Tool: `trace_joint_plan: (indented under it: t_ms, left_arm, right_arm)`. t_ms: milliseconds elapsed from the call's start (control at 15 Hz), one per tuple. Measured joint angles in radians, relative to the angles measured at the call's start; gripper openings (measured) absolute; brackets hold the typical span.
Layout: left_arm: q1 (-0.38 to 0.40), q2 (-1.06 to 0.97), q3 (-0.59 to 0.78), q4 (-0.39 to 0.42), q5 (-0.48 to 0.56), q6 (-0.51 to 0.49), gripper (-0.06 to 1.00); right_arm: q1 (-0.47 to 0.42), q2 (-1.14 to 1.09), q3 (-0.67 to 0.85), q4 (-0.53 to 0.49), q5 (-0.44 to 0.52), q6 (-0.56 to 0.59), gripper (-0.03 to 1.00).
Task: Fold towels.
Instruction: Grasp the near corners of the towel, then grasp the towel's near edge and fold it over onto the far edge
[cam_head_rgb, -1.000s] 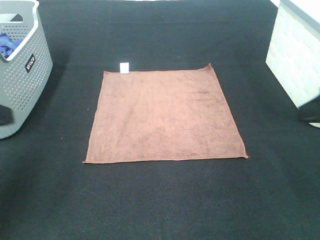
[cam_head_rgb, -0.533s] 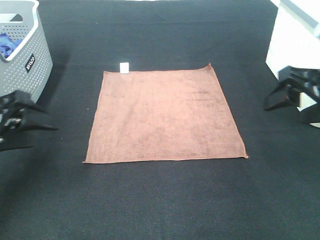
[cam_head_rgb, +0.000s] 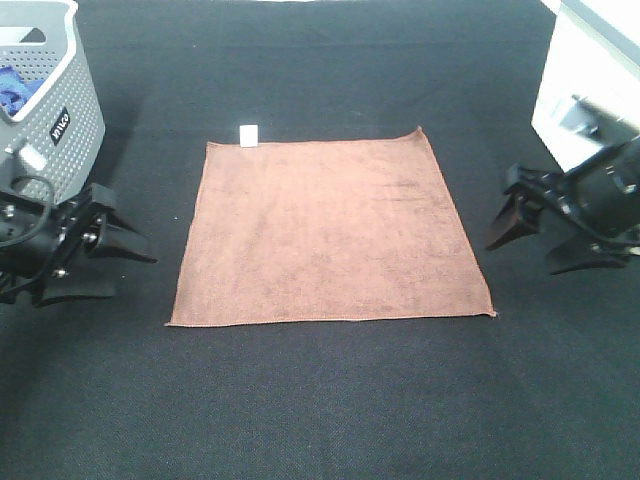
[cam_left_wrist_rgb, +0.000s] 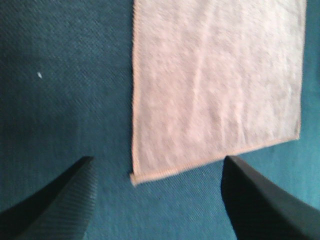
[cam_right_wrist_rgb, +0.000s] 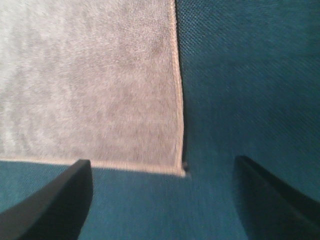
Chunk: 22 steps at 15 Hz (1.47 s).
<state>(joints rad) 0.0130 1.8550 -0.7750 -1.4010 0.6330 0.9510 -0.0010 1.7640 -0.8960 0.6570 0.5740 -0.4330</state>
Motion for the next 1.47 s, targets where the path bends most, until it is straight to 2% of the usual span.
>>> trace_joint_plan:
  t_ms: [267, 400, 667, 1000, 1067, 1200, 1267, 1333, 1400, 1467]
  left_arm:
    - [-0.090, 0.118, -0.092, -0.001, -0.021, 0.004, 0.67]
    - [-0.145, 0.158, -0.130, -0.002, -0.087, 0.004, 0.67]
    - [-0.178, 0.192, -0.182, -0.016, -0.107, 0.004, 0.66]
    - [-0.250, 0.246, -0.250, -0.100, -0.104, 0.004, 0.64]
    - [-0.253, 0.251, -0.250, -0.107, -0.106, 0.003, 0.57]
    - [-0.254, 0.267, -0.250, -0.094, -0.108, -0.043, 0.19]
    - [-0.254, 0.269, -0.250, -0.085, -0.105, -0.054, 0.05]
    - [-0.254, 0.269, -0.250, -0.072, -0.093, -0.069, 0.01]
    - [-0.254, 0.269, -0.250, -0.050, -0.075, -0.092, 0.00]
    - [-0.254, 0.264, -0.250, 0.019, -0.058, -0.146, 0.00]
  right_arm:
    - [0.000, 0.141, -0.087, 0.041, 0.021, -0.053, 0.73]
    - [0.000, 0.188, -0.126, 0.088, 0.026, -0.088, 0.73]
    - [0.007, 0.247, -0.165, 0.122, 0.042, -0.126, 0.73]
    - [0.110, 0.323, -0.242, 0.151, 0.050, -0.128, 0.70]
    - [0.108, 0.328, -0.243, 0.154, 0.047, -0.119, 0.60]
    - [0.099, 0.337, -0.243, 0.140, 0.042, -0.096, 0.30]
    - [0.088, 0.345, -0.243, 0.130, 0.044, -0.075, 0.14]
    - [0.076, 0.346, -0.243, 0.128, 0.056, -0.063, 0.03]
    - [0.060, 0.346, -0.243, 0.124, 0.075, -0.052, 0.00]
    - [0.046, 0.335, -0.243, 0.106, 0.103, -0.048, 0.00]
